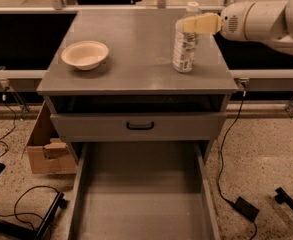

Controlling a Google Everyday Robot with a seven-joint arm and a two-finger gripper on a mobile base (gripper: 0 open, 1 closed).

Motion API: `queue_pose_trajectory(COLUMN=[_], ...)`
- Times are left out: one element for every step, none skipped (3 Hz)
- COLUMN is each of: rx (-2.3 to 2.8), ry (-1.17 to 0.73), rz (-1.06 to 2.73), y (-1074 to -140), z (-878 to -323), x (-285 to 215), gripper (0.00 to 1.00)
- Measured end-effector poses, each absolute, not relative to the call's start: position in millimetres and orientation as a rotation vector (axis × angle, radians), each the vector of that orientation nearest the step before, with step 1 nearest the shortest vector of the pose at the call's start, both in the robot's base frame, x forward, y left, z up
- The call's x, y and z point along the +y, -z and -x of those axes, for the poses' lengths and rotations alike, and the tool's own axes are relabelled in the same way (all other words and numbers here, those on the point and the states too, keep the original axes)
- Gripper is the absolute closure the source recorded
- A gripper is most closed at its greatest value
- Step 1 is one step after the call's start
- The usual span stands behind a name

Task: Pick blue plastic bottle from middle drawer and place on counter

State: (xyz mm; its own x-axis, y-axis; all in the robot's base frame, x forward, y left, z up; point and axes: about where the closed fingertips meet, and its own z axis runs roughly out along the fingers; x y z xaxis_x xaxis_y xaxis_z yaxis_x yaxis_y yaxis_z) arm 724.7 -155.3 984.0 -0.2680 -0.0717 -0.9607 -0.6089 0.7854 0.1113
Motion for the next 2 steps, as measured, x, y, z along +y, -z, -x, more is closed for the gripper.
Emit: queue_pose_trajectory(rx=[1.936, 2.009], ry=[-0.349, -0.191], rz=[0.590, 0.557], y=[-1012, -1020], z=[-635, -564], x=[-206, -232], gripper=[0.00, 0.00])
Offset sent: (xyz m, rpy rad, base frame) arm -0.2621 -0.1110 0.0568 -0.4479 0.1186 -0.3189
